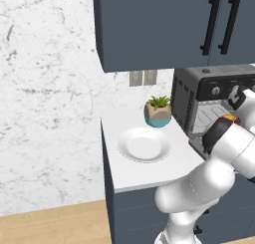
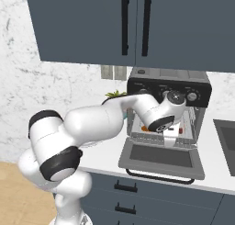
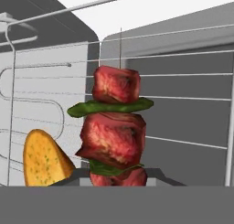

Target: Pick up the kebab skewer and baguette bread, and place them inside the toaster oven. Close the toaster oven door and start by setting the timer.

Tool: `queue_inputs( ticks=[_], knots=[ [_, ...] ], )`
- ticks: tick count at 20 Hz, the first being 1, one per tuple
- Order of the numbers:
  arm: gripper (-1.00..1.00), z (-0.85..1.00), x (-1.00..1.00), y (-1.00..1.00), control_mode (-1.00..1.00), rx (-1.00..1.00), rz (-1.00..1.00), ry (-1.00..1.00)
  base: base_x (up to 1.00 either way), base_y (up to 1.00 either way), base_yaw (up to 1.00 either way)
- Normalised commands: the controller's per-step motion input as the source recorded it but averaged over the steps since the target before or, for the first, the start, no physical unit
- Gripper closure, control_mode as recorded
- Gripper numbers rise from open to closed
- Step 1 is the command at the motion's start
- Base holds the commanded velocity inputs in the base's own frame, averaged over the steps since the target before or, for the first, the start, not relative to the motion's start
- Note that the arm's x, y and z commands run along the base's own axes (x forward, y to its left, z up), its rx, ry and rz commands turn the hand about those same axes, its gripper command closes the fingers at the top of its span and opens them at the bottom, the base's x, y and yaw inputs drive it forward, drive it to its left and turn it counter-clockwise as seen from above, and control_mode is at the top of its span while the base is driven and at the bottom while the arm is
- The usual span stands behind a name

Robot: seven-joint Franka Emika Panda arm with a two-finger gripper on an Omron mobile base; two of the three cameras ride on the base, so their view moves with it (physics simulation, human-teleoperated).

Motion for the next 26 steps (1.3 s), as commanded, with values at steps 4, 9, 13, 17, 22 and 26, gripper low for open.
queue_inputs(
  ticks=[4, 9, 13, 17, 22, 26],
  knots=[
    [1.0, -0.15, 0.1, 0.0, -1.0, 0.0, 0.0, 0.03, 0.0, 0.0, 0.0],
    [1.0, -0.02, 0.15, 0.0, -1.0, 0.01, 0.0, 0.05, 0.0, 0.0, 0.0],
    [1.0, 0.0, 0.22, 0.0, -1.0, 0.01, 0.0, 0.02, 0.0, 0.0, 0.0],
    [1.0, -0.01, 0.09, 0.0, -1.0, 0.02, 0.0, 0.01, 0.0, 0.0, 0.0],
    [-1.0, -0.05, 0.0, 0.0, -1.0, 0.0, 0.0, 0.0, 0.0, 0.0, 0.0],
    [-1.0, 0.0, 0.0, 0.0, -1.0, 0.0, 0.0, 0.01, 0.0, 0.0, 0.0]
  ],
)
